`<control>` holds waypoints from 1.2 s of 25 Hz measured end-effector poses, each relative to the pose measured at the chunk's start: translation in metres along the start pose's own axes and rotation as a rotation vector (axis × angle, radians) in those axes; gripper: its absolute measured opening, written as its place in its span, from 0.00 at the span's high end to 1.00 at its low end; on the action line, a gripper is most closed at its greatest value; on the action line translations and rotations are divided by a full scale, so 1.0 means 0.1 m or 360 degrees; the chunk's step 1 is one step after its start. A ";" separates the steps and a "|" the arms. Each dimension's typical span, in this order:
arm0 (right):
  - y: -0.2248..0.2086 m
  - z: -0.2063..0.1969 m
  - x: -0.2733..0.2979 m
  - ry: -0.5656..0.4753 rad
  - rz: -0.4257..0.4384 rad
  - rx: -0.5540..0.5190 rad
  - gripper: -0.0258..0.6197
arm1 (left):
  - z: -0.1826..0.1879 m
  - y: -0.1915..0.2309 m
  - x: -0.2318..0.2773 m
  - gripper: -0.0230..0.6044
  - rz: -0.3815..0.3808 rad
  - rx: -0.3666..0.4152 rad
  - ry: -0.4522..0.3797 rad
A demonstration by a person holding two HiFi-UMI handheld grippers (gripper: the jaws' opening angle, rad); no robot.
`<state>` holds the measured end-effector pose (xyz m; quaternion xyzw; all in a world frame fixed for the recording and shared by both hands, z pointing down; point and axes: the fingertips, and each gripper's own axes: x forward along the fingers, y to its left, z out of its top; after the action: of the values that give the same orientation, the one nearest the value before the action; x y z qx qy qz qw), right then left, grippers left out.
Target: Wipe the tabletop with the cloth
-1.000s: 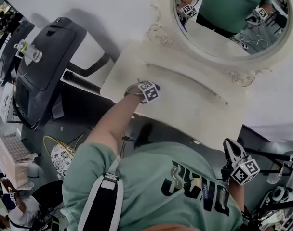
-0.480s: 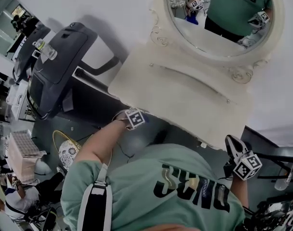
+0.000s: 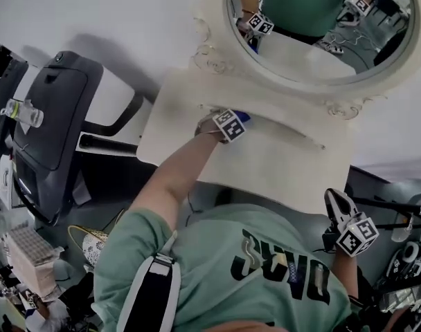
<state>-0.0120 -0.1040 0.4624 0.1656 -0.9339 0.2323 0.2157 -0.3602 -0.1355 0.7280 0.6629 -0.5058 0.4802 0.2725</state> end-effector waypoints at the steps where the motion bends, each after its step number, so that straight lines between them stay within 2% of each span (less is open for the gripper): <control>1: 0.00 0.01 0.01 0.0008 -0.0025 0.0003 0.94 | 0.01 0.00 0.09 0.80 -0.0024 0.0003 0.0011; 6: -0.14 0.02 -0.03 0.0041 -0.0106 0.0034 0.94 | 0.00 -0.04 0.29 0.80 -0.0015 0.0000 0.0034; 11: -0.27 0.03 -0.12 0.0030 -0.0037 0.0002 0.94 | -0.20 -0.12 0.20 0.80 -0.0071 -0.0011 0.0162; 16: -0.46 -0.16 -0.51 -0.0011 0.0070 -0.0061 0.94 | -0.80 -0.85 -0.17 0.80 -0.0091 0.0018 0.0289; 19: -0.62 -0.28 -0.83 -0.0048 0.0152 -0.0071 0.94 | -1.24 -1.45 -0.45 0.80 -0.0078 -0.0025 0.0372; 22: -0.79 -0.40 -1.22 -0.0064 0.0212 -0.0075 0.94 | -1.50 -1.98 -0.63 0.80 -0.0051 -0.0074 0.0450; 24: -0.91 -0.49 -1.43 -0.0079 0.0231 -0.0054 0.94 | -1.68 -2.36 -0.67 0.80 -0.0107 -0.0108 0.0546; 26: -0.98 -0.56 -1.58 -0.0086 0.0241 -0.0029 0.94 | -1.93 -2.78 -0.67 0.80 -0.0197 -0.0092 0.0665; 27: -1.00 -0.58 -1.62 -0.0083 0.0244 -0.0025 0.94 | -2.00 -2.93 -0.68 0.80 -0.0222 -0.0089 0.0685; 28: -1.02 -0.59 -1.64 -0.0077 0.0246 -0.0025 0.94 | -1.98 -3.00 -0.69 0.80 -0.0234 -0.0112 0.0656; 30: -1.05 -0.58 -1.62 -0.0072 0.0247 -0.0027 0.94 | -1.66 -2.88 -0.73 0.80 -0.0212 -0.0188 0.0496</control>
<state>0.1876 -0.1285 0.4688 0.0960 -0.9504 0.2367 0.1773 -0.1533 0.1325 0.7620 0.5954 -0.4396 0.5274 0.4173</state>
